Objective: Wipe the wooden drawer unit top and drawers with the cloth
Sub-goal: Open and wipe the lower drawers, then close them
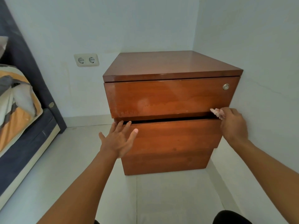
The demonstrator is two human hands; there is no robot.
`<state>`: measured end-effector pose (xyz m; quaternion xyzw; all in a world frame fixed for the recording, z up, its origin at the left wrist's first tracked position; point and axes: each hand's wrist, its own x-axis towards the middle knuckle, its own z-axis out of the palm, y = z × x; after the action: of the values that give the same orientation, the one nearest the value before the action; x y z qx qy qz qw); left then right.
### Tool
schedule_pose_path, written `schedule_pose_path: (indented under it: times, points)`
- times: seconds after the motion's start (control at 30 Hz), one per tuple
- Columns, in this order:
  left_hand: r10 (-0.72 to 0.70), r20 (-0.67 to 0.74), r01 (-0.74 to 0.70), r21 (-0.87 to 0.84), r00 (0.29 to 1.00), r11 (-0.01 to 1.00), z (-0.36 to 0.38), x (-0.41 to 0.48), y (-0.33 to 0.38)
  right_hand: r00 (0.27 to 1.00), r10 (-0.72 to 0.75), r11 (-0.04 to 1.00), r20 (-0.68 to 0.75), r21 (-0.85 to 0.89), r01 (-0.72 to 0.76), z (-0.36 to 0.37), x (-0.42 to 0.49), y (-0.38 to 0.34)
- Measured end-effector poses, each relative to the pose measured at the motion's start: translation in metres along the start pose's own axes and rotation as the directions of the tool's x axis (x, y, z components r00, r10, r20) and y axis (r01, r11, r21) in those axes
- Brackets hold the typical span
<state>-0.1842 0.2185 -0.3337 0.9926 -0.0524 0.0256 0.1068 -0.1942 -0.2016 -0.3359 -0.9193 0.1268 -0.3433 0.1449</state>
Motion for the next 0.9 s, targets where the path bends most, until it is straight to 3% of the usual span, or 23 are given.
schedule_pose_path:
  times: [0.1,0.2,0.3,0.4,0.57,0.9]
  points:
    - [0.03,-0.008,-0.03,-0.014,1.0,0.999,-0.002,0.0,-0.005,0.989,-0.093,0.962,-0.113,0.246,0.119,0.002,-0.03,-0.035]
    - [0.066,-0.019,-0.066,0.0,0.998,0.998,0.001,0.0,-0.015,0.955,-0.255,0.889,-0.153,0.35,0.294,0.02,-0.066,-0.095]
    - [0.073,-0.079,-0.074,-0.007,0.994,0.997,0.015,-0.005,-0.018,0.917,-0.381,0.863,-0.115,0.312,0.397,0.061,-0.093,-0.159]
    - [0.075,-0.142,-0.079,-0.017,0.987,0.997,0.028,-0.004,-0.018,0.88,-0.471,0.878,0.063,0.123,0.462,0.098,-0.105,-0.188]
    - [0.089,-0.222,-0.099,-0.033,0.971,0.995,0.039,-0.004,-0.019,0.893,-0.443,0.896,0.08,0.008,0.444,0.099,-0.097,-0.153]
    - [0.073,-0.282,-0.084,-0.027,0.957,0.996,0.051,-0.004,-0.013,0.964,-0.264,0.964,-0.026,0.031,0.264,0.065,-0.039,-0.002]
